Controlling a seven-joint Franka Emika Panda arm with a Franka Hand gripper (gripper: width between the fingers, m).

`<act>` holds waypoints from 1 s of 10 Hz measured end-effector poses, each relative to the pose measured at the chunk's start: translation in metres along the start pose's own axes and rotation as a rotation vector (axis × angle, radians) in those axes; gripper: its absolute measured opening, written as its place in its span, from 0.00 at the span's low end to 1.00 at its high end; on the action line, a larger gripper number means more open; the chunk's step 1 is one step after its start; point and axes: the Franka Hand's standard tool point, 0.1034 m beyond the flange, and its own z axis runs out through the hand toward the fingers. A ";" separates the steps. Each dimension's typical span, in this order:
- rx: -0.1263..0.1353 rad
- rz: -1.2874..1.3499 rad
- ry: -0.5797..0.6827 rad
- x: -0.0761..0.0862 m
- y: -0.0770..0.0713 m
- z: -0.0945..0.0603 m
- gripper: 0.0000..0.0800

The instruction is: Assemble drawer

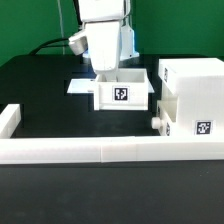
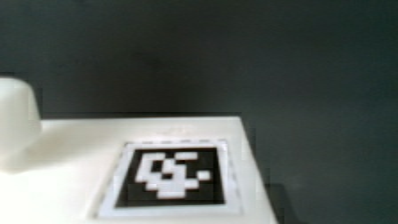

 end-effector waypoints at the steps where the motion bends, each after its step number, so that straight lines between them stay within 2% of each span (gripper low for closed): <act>1: 0.000 -0.005 -0.001 0.000 0.001 0.000 0.06; 5: -0.007 -0.045 0.000 0.015 0.021 0.001 0.06; 10: -0.003 -0.049 0.002 0.018 0.021 0.005 0.06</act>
Offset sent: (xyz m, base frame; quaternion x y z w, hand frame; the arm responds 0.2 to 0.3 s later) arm 0.0256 0.0071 0.0016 0.0141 -0.0293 -0.0306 0.9990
